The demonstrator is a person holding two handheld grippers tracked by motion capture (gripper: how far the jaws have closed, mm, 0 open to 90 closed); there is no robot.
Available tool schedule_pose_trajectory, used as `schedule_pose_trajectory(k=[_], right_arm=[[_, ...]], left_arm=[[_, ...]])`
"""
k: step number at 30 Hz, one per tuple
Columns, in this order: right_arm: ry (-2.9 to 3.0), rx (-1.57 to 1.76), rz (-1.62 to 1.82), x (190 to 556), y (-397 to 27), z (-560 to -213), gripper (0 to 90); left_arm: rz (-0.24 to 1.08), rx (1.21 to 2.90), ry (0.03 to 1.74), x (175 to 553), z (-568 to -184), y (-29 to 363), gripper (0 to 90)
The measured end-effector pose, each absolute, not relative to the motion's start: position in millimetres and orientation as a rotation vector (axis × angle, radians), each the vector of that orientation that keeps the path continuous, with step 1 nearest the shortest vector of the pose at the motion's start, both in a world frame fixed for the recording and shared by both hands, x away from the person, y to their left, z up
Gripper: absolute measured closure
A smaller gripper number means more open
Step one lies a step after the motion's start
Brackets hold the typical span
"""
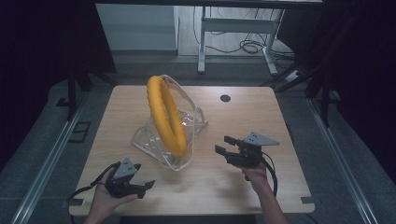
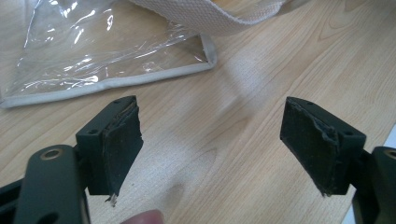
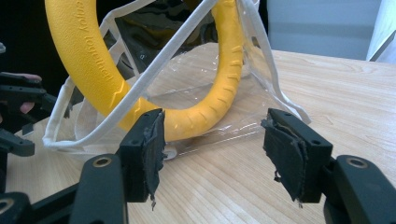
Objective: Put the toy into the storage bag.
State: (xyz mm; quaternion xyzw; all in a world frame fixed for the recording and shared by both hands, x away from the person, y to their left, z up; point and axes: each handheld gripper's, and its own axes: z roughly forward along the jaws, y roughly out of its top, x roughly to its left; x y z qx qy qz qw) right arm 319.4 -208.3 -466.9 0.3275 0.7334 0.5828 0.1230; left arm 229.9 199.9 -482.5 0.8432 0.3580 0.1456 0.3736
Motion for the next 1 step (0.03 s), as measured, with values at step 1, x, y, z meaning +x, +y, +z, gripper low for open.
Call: schedule_pose_trajectory(k=[1], right_arm=[[2.147, 0.955, 1.697, 318.8, -207.9, -467.1, 38.2]], left_arm=[[0.373, 2.158, 0.918, 230.1, -482.3, 200.1, 20.5]])
